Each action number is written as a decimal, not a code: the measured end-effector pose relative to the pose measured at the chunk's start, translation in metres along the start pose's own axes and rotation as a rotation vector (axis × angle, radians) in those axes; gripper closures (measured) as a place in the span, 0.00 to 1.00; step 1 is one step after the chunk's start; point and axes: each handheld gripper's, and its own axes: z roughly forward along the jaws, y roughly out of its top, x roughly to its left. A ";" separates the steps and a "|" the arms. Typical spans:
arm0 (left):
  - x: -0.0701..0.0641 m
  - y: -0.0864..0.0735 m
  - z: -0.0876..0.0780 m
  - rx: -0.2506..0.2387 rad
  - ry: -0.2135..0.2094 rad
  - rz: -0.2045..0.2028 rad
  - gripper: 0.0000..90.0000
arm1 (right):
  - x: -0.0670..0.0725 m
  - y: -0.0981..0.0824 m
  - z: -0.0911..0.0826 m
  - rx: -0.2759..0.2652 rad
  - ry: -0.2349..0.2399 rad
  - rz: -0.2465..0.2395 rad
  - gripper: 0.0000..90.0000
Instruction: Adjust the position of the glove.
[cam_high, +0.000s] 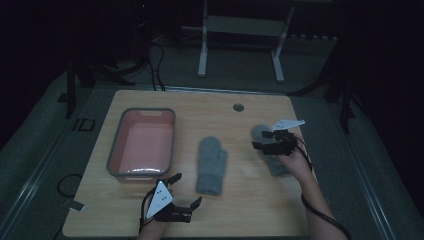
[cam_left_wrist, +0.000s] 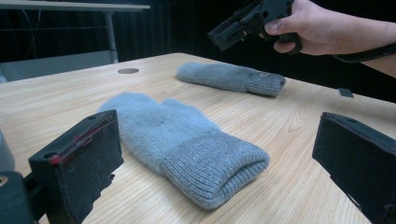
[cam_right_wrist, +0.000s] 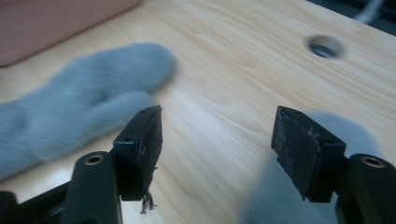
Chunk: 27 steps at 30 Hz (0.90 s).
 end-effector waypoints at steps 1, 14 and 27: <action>0.000 0.000 0.000 0.001 0.000 0.001 0.02 | -0.005 -0.003 -0.003 -0.003 -0.020 0.019 0.37; 0.000 0.000 0.000 0.002 -0.002 -0.002 0.02 | -0.040 -0.058 0.011 0.120 -0.162 0.101 0.51; 0.000 0.000 0.000 0.002 0.003 0.004 0.02 | -0.027 -0.069 0.014 0.079 -0.237 0.207 0.89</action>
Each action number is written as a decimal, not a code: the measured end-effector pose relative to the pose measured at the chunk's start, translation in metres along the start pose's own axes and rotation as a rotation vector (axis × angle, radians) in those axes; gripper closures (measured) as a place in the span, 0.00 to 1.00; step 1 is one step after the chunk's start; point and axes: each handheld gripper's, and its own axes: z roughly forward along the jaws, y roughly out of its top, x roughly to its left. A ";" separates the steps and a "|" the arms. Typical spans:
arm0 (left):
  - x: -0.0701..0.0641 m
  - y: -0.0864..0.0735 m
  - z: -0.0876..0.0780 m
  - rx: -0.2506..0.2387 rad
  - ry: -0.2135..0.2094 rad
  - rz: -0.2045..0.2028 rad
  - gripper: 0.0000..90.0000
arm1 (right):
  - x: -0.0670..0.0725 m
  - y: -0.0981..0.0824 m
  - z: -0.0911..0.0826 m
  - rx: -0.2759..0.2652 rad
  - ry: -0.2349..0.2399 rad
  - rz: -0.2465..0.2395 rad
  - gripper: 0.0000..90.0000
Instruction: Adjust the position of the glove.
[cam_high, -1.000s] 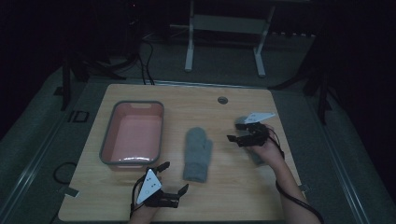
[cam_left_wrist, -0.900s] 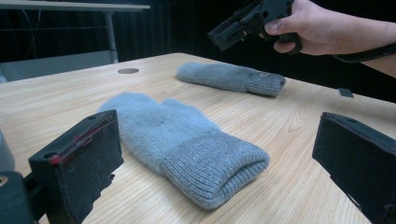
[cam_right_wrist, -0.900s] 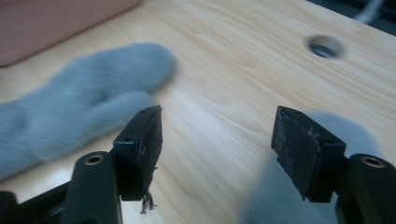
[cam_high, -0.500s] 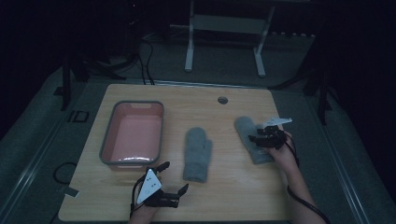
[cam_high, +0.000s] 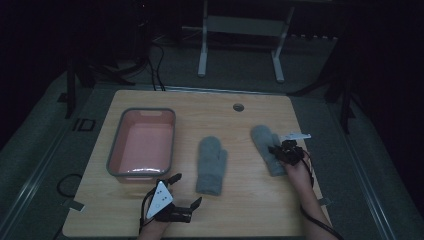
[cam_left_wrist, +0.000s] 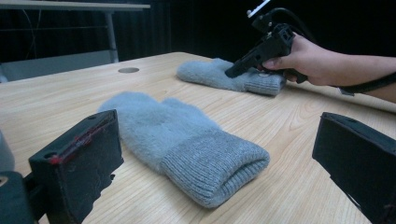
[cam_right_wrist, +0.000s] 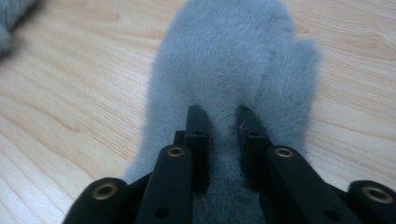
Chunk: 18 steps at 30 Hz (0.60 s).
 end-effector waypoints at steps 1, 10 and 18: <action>0.000 0.000 0.000 0.000 0.000 0.000 0.02 | 0.000 0.000 0.000 0.000 0.000 0.000 0.89; 0.000 0.000 0.000 -0.003 0.002 -0.003 0.02 | 0.020 -0.005 -0.037 -0.016 -0.074 0.097 0.91; 0.002 -0.001 0.000 -0.001 0.010 -0.014 0.02 | 0.034 -0.018 -0.079 -0.060 -0.153 0.167 0.91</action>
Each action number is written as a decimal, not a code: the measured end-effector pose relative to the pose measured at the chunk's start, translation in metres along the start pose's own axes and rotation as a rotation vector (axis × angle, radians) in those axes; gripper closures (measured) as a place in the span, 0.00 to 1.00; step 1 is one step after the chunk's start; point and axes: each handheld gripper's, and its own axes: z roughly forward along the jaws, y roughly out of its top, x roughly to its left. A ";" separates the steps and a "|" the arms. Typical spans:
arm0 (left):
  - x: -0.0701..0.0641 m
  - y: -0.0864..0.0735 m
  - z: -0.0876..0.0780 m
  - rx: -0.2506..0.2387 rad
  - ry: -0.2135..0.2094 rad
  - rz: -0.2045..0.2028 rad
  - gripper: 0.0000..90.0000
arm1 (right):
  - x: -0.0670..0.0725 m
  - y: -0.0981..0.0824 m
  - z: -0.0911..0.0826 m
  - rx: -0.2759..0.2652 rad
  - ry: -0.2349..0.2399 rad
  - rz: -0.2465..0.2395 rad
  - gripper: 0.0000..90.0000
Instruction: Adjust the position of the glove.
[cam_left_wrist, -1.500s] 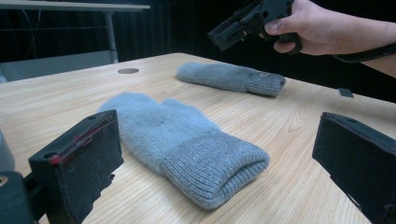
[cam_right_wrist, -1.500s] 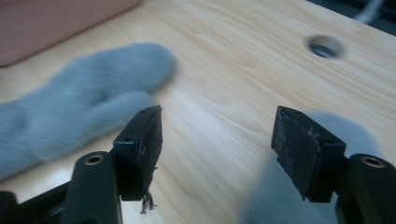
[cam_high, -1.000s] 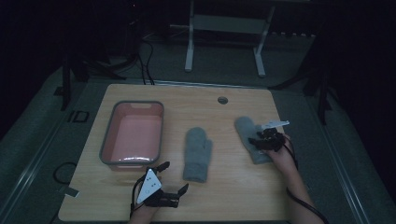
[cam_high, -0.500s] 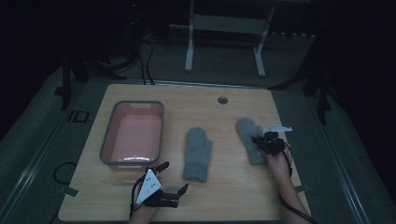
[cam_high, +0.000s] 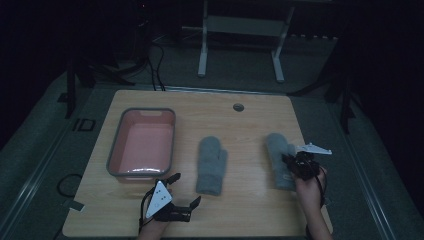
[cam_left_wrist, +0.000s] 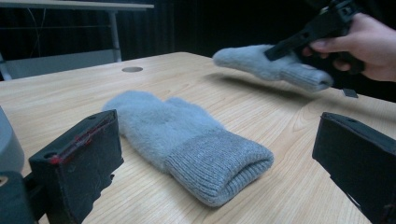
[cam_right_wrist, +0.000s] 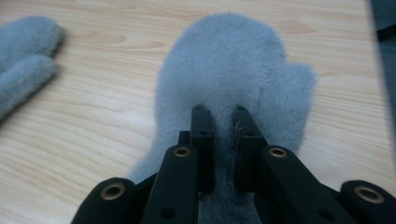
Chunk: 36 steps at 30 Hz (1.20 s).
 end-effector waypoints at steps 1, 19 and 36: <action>0.000 0.000 0.000 0.000 0.000 -0.001 0.02 | 0.000 -0.002 -0.005 -0.011 -0.005 0.027 0.91; -0.001 0.000 0.000 0.002 0.000 0.005 0.02 | 0.000 -0.037 0.008 0.037 -0.071 0.048 0.90; -0.002 0.001 -0.001 0.000 -0.009 0.019 0.02 | -0.013 -0.023 -0.012 0.031 0.070 -0.072 0.53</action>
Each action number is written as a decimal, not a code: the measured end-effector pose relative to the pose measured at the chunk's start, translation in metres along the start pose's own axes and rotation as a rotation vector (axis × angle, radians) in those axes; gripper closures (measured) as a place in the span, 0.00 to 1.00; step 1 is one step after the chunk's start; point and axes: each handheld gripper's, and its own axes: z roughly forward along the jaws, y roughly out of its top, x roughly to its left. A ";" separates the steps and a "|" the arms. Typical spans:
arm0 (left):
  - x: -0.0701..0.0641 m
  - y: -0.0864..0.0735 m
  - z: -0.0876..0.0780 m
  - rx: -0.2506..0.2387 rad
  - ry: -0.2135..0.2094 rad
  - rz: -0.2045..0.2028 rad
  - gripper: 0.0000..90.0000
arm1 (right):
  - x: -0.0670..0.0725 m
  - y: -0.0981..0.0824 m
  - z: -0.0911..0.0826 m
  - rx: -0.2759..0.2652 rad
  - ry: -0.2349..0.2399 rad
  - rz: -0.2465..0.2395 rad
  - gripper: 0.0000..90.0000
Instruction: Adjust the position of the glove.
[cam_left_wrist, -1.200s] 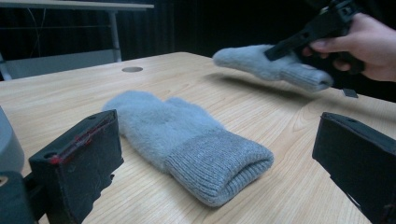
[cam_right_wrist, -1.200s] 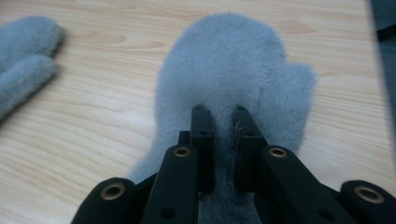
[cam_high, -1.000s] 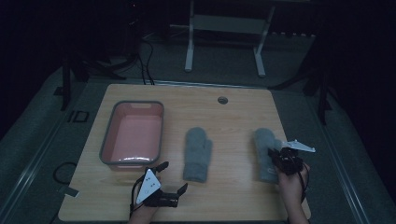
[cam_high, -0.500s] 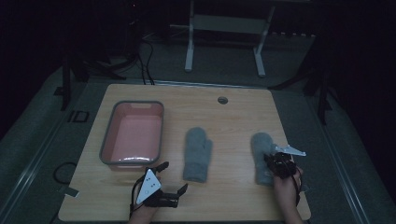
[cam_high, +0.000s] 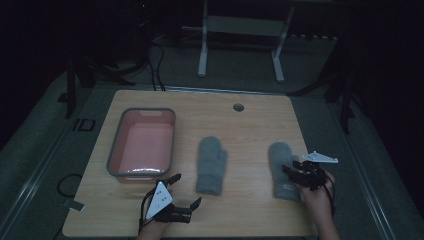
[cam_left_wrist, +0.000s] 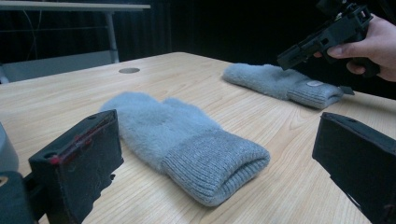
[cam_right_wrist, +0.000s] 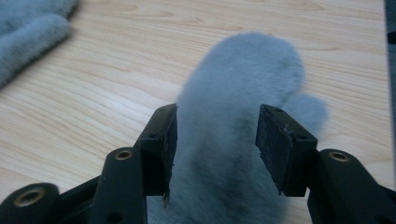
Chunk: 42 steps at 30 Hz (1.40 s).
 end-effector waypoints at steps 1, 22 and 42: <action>0.000 0.000 0.000 -0.001 0.001 -0.001 0.02 | -0.001 -0.001 0.000 0.006 0.010 -0.019 0.52; 0.000 -0.001 0.001 0.008 0.002 0.001 0.02 | -0.012 -0.020 0.024 0.056 0.095 -0.059 0.87; 0.001 0.000 -0.001 -0.003 0.011 0.002 0.02 | 0.079 0.057 0.004 -0.109 0.046 0.006 0.90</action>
